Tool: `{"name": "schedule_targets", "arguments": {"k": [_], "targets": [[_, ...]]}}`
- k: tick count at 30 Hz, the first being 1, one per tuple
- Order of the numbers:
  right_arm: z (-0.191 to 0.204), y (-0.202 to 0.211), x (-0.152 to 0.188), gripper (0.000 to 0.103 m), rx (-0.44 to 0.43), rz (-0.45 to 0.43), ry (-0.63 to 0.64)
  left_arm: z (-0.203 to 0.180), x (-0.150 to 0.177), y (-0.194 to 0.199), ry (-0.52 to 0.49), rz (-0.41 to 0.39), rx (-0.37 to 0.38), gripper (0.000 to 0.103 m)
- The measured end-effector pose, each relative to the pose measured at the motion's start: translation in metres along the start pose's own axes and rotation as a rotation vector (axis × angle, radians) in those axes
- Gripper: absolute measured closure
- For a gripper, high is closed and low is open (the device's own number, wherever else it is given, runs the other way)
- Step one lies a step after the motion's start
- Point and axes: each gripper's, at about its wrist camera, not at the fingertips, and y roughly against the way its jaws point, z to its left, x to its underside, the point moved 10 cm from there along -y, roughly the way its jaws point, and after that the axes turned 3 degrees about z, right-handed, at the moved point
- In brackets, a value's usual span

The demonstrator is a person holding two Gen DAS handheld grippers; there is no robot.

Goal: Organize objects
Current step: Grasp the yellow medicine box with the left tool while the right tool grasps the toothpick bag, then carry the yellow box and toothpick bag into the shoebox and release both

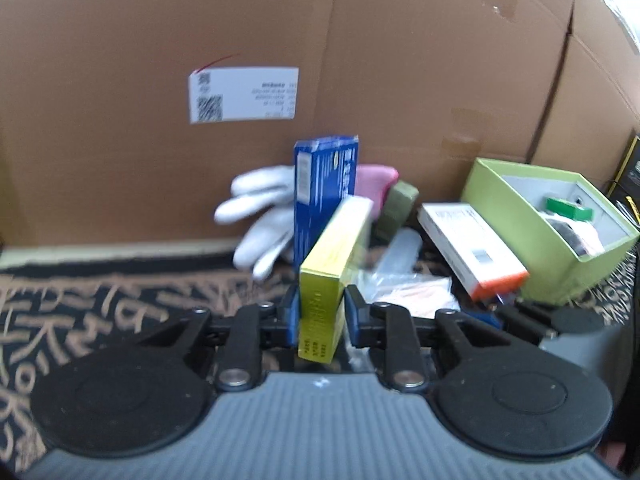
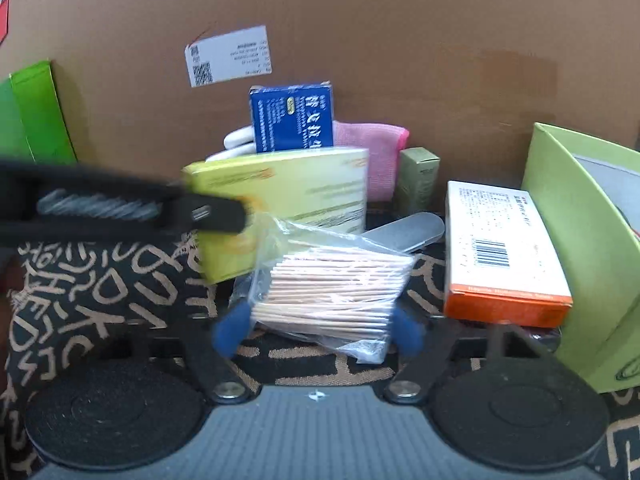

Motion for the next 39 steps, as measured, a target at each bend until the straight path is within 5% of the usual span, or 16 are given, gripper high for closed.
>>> {"name": "schedule_targets", "arguments": {"k": [10,14,19,22,26,29,39], "targets": [[-0.013,0.093,0.073,0.031,-0.07,0.028,0.071,-0.007,0.071,0.074,0.03,0.053,0.016,0.083],[-0.02,0.124,0.094,0.03,-0.079,0.048,0.068,-0.014,0.063,0.078,-0.01,0.016,-0.044,0.048],[-0.013,0.122,0.094,0.018,-0.066,0.044,0.054,-0.021,0.055,0.061,-0.045,0.033,-0.102,0.047],[-0.006,0.115,0.093,0.012,-0.044,0.046,0.056,-0.018,0.055,0.051,-0.055,0.051,-0.145,0.055],[0.003,0.111,0.096,0.005,-0.015,0.034,0.122,-0.016,0.062,0.041,-0.02,0.106,-0.114,0.084],[-0.004,0.115,0.093,0.028,-0.025,0.009,0.094,-0.019,0.065,0.044,-0.042,0.106,-0.128,0.084],[-0.026,0.151,0.082,0.028,-0.051,-0.091,0.045,-0.071,0.034,0.084,-0.086,0.0,-0.004,0.084]]}}
